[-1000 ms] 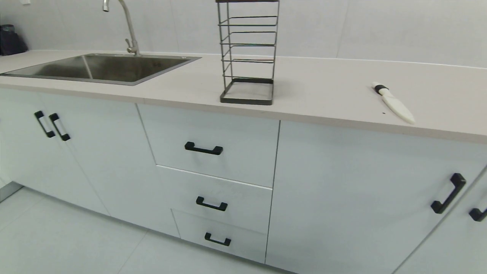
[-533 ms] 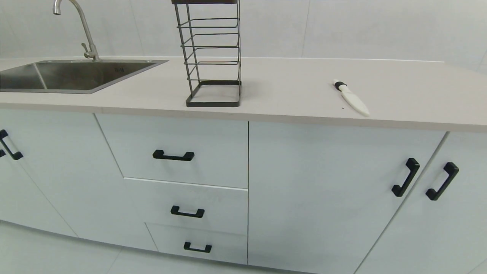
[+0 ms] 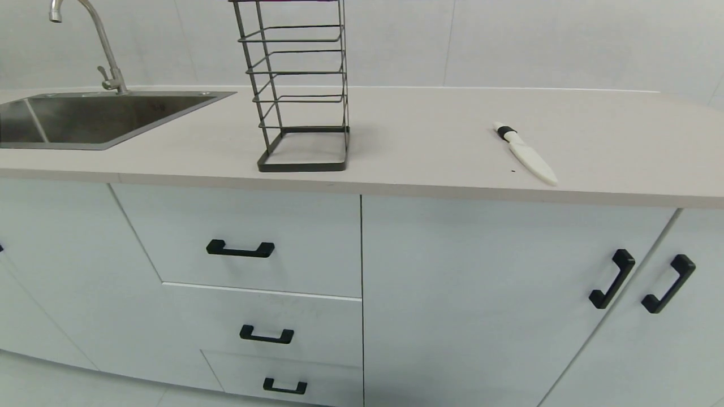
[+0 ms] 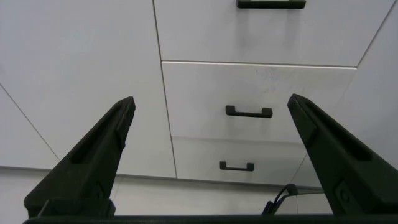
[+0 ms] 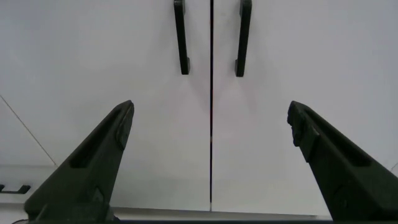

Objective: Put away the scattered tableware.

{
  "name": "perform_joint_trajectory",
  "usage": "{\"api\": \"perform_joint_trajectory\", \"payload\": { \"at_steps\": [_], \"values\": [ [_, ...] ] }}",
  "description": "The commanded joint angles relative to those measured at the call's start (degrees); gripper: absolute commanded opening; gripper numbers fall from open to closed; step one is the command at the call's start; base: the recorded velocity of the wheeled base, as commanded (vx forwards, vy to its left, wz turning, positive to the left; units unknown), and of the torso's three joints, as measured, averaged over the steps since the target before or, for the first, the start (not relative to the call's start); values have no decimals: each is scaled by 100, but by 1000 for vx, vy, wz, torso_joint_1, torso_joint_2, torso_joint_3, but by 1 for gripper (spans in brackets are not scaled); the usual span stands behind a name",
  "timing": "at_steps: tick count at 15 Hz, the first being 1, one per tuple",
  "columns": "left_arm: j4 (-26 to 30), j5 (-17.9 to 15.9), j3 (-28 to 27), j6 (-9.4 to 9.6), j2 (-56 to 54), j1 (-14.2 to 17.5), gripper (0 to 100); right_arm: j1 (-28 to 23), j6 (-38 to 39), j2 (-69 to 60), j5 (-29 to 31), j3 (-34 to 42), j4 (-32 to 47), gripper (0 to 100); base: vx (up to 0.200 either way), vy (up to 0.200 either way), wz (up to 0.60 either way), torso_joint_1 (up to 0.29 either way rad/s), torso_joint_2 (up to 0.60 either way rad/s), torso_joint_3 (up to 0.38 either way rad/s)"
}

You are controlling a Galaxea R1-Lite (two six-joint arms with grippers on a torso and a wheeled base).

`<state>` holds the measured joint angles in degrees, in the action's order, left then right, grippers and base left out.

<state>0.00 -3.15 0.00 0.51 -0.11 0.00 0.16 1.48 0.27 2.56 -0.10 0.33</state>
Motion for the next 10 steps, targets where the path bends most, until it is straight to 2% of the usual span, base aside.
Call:
{"api": "perform_joint_trajectory", "payload": {
  "at_steps": [1, 5, 10],
  "values": [
    [0, -2, 0, 2, 11, 0, 100, 2, 2, 8, -1, 1, 2, 100, 0, 0, 0, 0, 0, 0],
    [0, 7, 0, 2, 11, 0, 100, -7, 2, 17, -10, 1, 2, 100, 0, 0, 0, 0, 0, 0],
    [0, 7, 0, 2, 11, 0, 100, 2, 2, 17, -10, 1, 2, 100, 0, 0, 0, 203, -107, -104]
  ]
}}
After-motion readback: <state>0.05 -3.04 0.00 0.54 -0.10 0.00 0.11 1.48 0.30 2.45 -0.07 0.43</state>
